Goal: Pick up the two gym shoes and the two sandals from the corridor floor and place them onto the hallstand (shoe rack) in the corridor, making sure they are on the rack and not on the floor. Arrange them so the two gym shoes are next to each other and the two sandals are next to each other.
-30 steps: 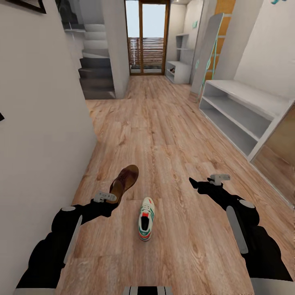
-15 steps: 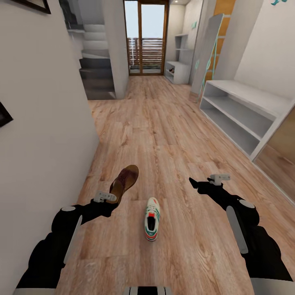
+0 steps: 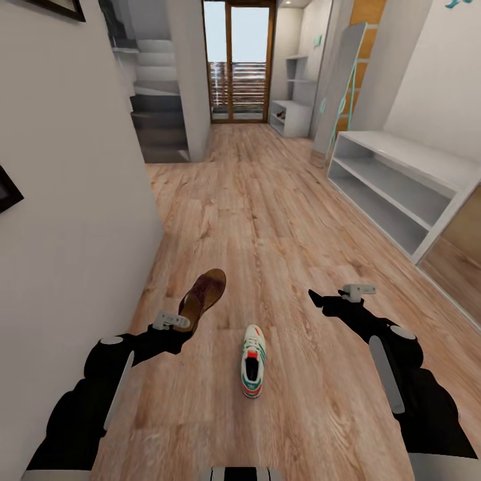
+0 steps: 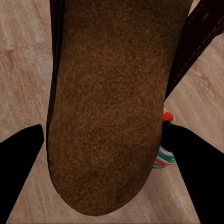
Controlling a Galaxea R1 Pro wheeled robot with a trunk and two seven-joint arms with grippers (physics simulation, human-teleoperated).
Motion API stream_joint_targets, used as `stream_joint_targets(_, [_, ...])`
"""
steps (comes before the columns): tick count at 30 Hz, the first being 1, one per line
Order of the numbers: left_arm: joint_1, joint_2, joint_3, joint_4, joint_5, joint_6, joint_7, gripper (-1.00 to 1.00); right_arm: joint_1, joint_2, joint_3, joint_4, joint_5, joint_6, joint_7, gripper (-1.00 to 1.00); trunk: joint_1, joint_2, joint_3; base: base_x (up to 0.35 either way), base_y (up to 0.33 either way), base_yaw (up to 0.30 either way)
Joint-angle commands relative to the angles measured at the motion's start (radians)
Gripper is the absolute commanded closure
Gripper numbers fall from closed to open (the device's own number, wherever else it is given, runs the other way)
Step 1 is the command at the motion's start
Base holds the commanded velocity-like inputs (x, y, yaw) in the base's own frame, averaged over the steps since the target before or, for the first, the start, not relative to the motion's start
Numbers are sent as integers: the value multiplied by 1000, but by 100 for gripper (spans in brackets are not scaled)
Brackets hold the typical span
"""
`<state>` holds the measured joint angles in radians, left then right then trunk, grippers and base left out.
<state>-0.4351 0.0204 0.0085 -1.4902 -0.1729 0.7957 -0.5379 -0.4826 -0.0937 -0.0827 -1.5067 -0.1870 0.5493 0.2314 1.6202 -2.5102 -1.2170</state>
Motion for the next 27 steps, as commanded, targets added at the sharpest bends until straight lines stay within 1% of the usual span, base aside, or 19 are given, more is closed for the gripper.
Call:
stream_joint_targets(1, [-1,0,1,-1,-10,2,-10,100,-1,0,-2,-1,-3,6,3,-100,0,0,-1,121,122,0])
stream_joint_targets(26, [-1,0,1,-1,-10,2,-10,100,-1,0,-1,-1,-3,6,1,-100,0,0,-1,9,9,0])
stream_joint_targets(27, [2,-6,-4,-7,-4,-4,-16,100,-1,-6,-7,-7,3,12,7,-100,0,0,-1,0,0,0])
